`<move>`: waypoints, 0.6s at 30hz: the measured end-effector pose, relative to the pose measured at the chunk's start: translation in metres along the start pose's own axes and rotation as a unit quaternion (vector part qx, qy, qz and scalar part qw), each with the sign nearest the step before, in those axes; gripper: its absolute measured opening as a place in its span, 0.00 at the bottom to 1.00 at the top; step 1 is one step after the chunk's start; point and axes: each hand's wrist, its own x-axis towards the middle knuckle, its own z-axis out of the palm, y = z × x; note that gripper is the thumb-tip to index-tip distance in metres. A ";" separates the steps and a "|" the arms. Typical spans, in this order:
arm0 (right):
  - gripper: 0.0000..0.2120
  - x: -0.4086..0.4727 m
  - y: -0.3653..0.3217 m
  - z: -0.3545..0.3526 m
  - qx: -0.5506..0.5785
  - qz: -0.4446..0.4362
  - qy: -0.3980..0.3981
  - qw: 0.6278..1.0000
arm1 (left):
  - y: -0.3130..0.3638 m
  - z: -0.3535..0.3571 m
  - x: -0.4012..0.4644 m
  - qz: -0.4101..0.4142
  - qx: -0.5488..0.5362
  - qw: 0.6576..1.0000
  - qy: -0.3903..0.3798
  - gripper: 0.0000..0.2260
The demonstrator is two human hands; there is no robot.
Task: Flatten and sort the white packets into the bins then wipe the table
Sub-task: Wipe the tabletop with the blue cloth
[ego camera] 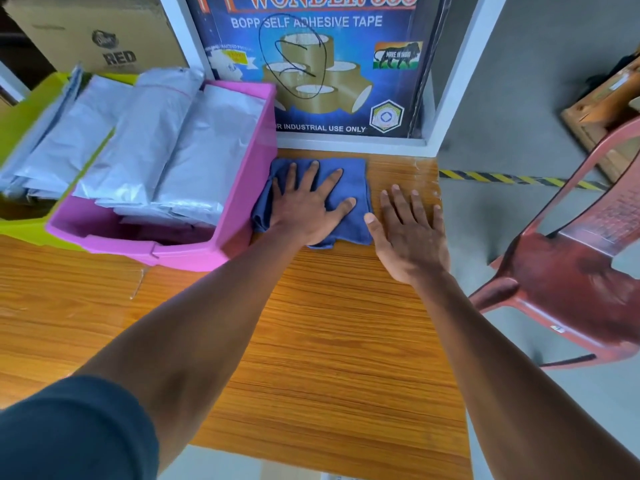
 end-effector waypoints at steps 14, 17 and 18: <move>0.38 0.000 0.000 0.001 0.004 0.001 -0.002 1.000 | 0.000 -0.007 0.021 -0.023 -0.010 1.000 0.007 0.38; 0.36 0.000 0.000 0.002 -0.001 0.001 0.004 1.000 | 0.016 -0.011 0.035 -0.069 -0.003 0.998 -0.001 0.37; 0.37 0.002 0.001 0.002 -0.007 0.001 0.005 1.000 | 0.025 -0.010 0.036 -0.069 0.000 0.998 -0.009 0.37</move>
